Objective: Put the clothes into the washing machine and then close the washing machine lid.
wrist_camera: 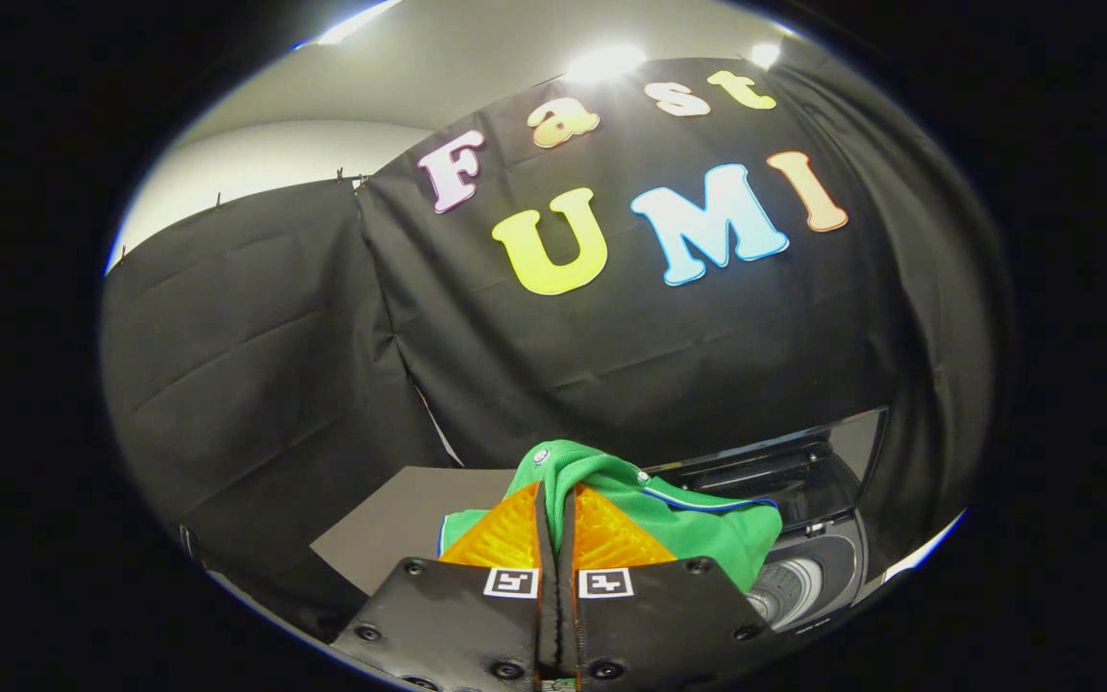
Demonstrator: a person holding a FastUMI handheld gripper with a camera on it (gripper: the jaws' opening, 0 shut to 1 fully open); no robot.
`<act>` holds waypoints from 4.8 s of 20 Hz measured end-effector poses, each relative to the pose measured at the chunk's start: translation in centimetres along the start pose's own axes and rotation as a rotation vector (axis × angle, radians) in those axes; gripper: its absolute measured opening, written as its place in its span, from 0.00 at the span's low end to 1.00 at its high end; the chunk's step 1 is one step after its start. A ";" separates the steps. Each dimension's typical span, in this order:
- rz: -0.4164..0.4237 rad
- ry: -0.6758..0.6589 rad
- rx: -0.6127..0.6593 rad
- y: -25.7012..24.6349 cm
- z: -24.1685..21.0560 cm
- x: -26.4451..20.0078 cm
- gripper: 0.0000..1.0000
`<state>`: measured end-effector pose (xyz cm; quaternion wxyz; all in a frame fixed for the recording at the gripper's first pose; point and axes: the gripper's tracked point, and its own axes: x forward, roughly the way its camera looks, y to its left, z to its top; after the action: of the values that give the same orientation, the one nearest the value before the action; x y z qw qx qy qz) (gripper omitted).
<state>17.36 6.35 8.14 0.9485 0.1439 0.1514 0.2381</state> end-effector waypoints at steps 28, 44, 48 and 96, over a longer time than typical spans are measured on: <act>-0.229 0.202 -0.066 -15.9 -11.5 1.9 0.01; -0.278 0.150 -0.193 -14.5 -12.4 2.7 0.98; -0.261 0.072 -0.194 -13.2 -10.1 2.6 0.98; -0.321 -0.103 -0.264 -16.0 -4.4 11.5 0.98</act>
<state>31.94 -0.58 -3.91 0.9914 0.0045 0.0910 0.0941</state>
